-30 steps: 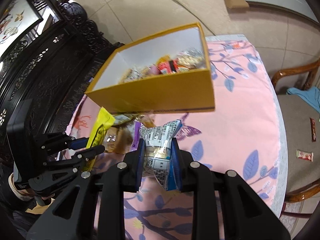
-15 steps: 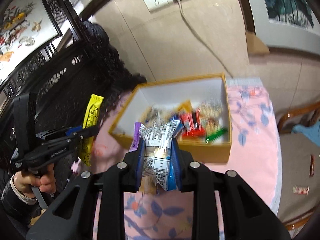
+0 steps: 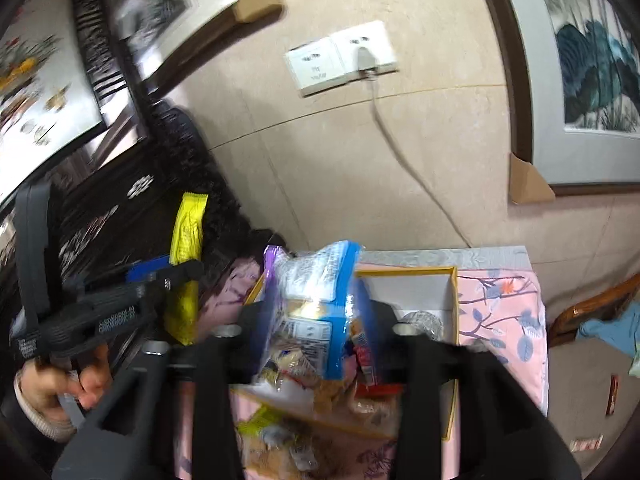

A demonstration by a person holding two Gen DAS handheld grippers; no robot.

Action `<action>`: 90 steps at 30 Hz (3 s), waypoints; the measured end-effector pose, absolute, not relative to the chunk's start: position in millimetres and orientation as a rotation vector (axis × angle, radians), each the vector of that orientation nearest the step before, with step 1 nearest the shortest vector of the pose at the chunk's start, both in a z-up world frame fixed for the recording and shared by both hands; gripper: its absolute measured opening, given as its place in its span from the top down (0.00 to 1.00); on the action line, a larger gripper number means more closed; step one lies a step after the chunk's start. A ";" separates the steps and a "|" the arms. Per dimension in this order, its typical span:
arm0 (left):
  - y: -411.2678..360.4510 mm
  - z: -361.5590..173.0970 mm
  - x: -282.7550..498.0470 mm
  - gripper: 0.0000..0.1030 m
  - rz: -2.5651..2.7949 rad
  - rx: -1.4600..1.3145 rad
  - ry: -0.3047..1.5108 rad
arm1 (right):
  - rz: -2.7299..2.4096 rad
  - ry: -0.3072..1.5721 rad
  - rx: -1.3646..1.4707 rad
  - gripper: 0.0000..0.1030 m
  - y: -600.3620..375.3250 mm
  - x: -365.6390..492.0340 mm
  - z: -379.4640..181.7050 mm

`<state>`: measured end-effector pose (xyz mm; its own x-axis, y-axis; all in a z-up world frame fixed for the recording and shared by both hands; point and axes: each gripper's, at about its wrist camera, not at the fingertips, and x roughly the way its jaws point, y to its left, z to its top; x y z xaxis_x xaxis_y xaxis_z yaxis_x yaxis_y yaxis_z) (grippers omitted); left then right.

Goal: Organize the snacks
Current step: 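Lift both snacks over the yellow box and open both tools to drop them, then grasp the round barcode-labelled cake packet with the right tool while the left tool grasps a brown paper-wrapped cake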

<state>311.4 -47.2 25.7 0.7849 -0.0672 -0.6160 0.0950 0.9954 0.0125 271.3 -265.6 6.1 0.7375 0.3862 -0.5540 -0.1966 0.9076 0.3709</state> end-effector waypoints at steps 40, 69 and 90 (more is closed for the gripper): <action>28.6 -127.2 117.4 0.02 -0.002 -0.200 0.941 | 0.350 1.142 -0.072 0.01 -181.8 177.2 -219.6; 51.2 -148.4 123.7 0.02 0.058 -0.266 1.013 | 0.503 1.190 -0.146 0.29 -151.4 223.2 -249.4; 21.5 -208.3 190.8 0.02 0.016 -0.184 1.140 | 0.361 1.217 0.188 0.47 -224.1 139.6 -224.7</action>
<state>190.8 21.5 -208.3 0.4193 -0.0808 -0.9042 -0.1067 0.9847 -0.1375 139.6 -224.1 -224.7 0.2990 0.3696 -0.8798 -0.1706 0.9278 0.3318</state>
